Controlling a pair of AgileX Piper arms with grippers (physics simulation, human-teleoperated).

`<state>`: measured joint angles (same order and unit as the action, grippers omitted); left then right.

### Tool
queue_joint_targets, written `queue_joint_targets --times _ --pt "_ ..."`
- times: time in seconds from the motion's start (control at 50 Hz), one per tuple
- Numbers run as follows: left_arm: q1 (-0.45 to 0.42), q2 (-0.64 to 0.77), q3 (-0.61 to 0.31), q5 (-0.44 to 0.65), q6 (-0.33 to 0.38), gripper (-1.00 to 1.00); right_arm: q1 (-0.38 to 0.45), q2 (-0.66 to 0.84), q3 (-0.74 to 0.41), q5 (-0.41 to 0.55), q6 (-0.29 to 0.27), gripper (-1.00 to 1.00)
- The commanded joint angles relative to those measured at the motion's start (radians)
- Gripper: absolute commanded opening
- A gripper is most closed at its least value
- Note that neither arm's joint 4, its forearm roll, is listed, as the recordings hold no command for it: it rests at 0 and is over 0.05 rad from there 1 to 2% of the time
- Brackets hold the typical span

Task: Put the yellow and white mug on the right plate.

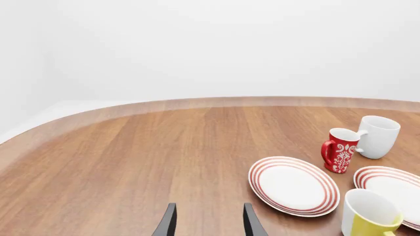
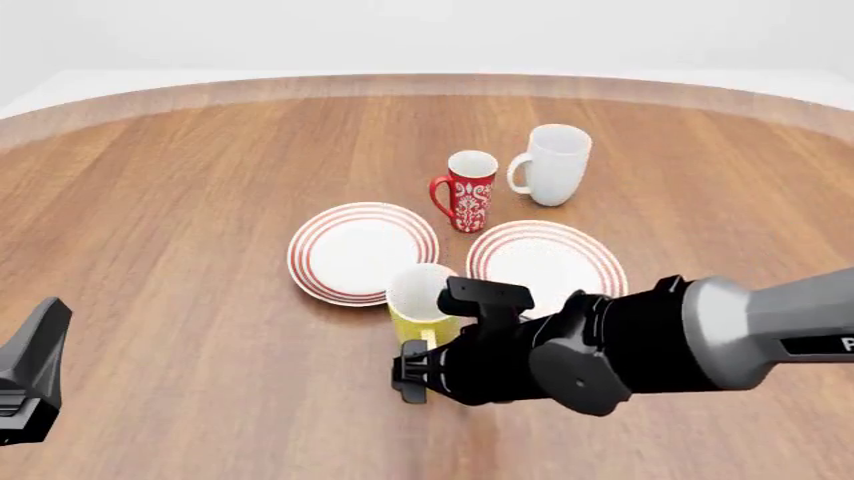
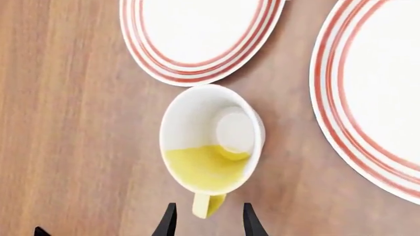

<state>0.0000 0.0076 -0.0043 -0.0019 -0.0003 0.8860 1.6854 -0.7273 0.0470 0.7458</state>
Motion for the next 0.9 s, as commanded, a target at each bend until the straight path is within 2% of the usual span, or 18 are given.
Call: queue_joint_targets --times 0.02,0.44,0.46,0.64,0.9 --pt "0.0 0.0 0.0 0.0 0.0 1.0 -0.005 0.008 0.002 -0.014 -0.001 1.0" --pt "0.0 0.0 0.0 0.0 0.0 1.0 -0.017 0.025 0.004 -0.032 -0.016 1.0" --pt "0.0 0.0 0.0 0.0 0.0 1.0 -0.023 0.02 0.005 -0.029 -0.021 -1.0" --pt "0.0 0.0 0.0 0.0 0.0 1.0 -0.053 0.005 0.031 -0.057 -0.03 -1.0" --pt "0.0 0.0 0.0 0.0 0.0 1.0 -0.096 -0.075 0.035 -0.013 -0.073 -1.0"
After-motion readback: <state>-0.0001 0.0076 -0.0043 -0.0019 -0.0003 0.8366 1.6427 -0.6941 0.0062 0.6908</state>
